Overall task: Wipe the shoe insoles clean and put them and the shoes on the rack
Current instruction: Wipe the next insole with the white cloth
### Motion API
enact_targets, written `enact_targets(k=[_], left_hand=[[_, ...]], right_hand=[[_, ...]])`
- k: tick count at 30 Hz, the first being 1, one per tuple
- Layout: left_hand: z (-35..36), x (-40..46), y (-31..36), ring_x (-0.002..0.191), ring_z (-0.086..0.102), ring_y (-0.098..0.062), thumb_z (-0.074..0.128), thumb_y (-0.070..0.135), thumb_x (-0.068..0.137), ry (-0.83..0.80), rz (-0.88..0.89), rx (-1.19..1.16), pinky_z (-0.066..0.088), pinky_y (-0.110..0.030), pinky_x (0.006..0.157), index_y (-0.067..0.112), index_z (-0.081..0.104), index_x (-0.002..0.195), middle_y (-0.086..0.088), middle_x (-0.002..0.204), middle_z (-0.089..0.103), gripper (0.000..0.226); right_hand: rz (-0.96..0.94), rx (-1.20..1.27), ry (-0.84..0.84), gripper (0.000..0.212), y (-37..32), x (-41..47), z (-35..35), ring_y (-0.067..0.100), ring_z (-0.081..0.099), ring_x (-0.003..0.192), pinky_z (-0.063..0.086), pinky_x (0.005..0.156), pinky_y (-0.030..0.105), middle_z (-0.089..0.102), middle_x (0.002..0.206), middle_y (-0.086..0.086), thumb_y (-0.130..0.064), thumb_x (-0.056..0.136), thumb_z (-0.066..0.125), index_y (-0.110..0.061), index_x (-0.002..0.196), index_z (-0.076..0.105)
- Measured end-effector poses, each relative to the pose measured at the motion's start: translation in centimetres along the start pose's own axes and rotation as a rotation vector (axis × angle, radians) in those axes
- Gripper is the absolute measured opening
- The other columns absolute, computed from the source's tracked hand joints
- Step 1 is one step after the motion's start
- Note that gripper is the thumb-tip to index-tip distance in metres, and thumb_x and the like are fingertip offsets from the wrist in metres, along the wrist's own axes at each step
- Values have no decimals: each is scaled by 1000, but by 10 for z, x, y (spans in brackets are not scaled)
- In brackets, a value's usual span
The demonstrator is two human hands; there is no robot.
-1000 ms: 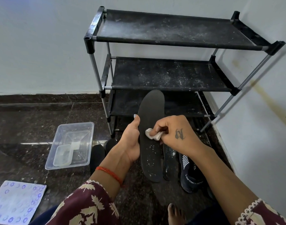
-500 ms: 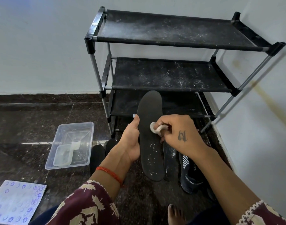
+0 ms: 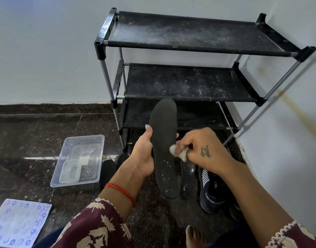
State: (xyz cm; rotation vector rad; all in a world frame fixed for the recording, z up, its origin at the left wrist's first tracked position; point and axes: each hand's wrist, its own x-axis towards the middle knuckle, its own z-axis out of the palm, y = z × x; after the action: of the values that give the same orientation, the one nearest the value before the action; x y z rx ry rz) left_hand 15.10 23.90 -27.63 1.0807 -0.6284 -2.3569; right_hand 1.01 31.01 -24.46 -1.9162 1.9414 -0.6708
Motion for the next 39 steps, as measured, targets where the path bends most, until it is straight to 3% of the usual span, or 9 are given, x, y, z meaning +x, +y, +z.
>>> enact_targets(k=[3, 7, 13, 17, 20, 24, 28, 33, 39], left_hand=[[4, -2, 0, 87, 69, -30, 22, 56, 97, -7, -13, -23, 58, -44, 74, 5, 64, 107, -17, 102, 71, 67], [4, -2, -1, 85, 66, -26, 24, 58, 96, 34, -27, 30, 52, -38, 73, 7, 66, 101, -14, 89, 72, 66], [4, -5, 2, 75, 67, -23, 30, 55, 96, 84, -29, 46, 50, -34, 68, 9, 65, 88, -10, 73, 73, 59], [4, -6, 2, 83, 69, -24, 23, 54, 98, 30, -32, -26, 50, -34, 72, 3, 66, 97, -14, 90, 73, 67], [2, -4, 1, 96, 65, -28, 21, 57, 97, 20, -44, -36, 49, -37, 78, 1, 66, 101, -17, 102, 70, 72], [2, -4, 0, 82, 70, -25, 23, 58, 96, -30, -50, 1, 50, -38, 77, 5, 71, 92, -14, 94, 73, 71], [5, -4, -2, 84, 69, -25, 21, 57, 97, -78, -73, 62, 53, -39, 78, 12, 67, 105, -11, 100, 72, 65], [9, -7, -2, 73, 71, -27, 23, 57, 97, -116, -116, 9, 58, -37, 68, 6, 65, 104, -17, 90, 72, 67], [6, -3, -4, 60, 69, -21, 25, 53, 98, -72, -76, 28, 52, -34, 65, 5, 71, 67, -13, 68, 69, 73]], right_hand=[[37, 121, 233, 22, -5, 1, 5, 2, 62, 70, 50, 64, 13, 68, 75, -11, 1, 70, 69, -20, 74, 75], [67, 200, 87, 9, -19, 2, 21, 1, 62, 65, 52, 63, 21, 67, 67, -12, -13, 71, 75, -20, 69, 71], [-57, 351, -72, 19, -28, 1, 17, 6, 62, 71, 48, 65, 13, 64, 69, -14, 1, 68, 75, -18, 69, 73], [-95, 345, -255, 20, -29, -2, 9, 5, 63, 70, 49, 70, 16, 64, 67, -12, 4, 65, 75, -16, 64, 73], [-91, 236, -319, 36, -22, -3, 6, 5, 63, 72, 42, 77, 13, 65, 68, -10, 16, 58, 59, -17, 61, 73], [-43, 150, -153, 36, -14, -2, 8, 4, 60, 71, 51, 72, 24, 60, 66, -15, 12, 58, 58, -22, 58, 71], [9, 33, 37, 25, -8, 2, 14, 0, 54, 65, 42, 61, 13, 54, 65, -20, -2, 68, 70, -26, 59, 69], [58, 195, 231, 10, -10, 3, 12, 6, 60, 69, 52, 61, 26, 62, 72, -10, -12, 74, 70, -19, 72, 63], [-40, 100, 140, 18, -20, 4, 25, 4, 55, 80, 46, 72, 16, 59, 89, -8, -13, 70, 76, -19, 86, 71]])
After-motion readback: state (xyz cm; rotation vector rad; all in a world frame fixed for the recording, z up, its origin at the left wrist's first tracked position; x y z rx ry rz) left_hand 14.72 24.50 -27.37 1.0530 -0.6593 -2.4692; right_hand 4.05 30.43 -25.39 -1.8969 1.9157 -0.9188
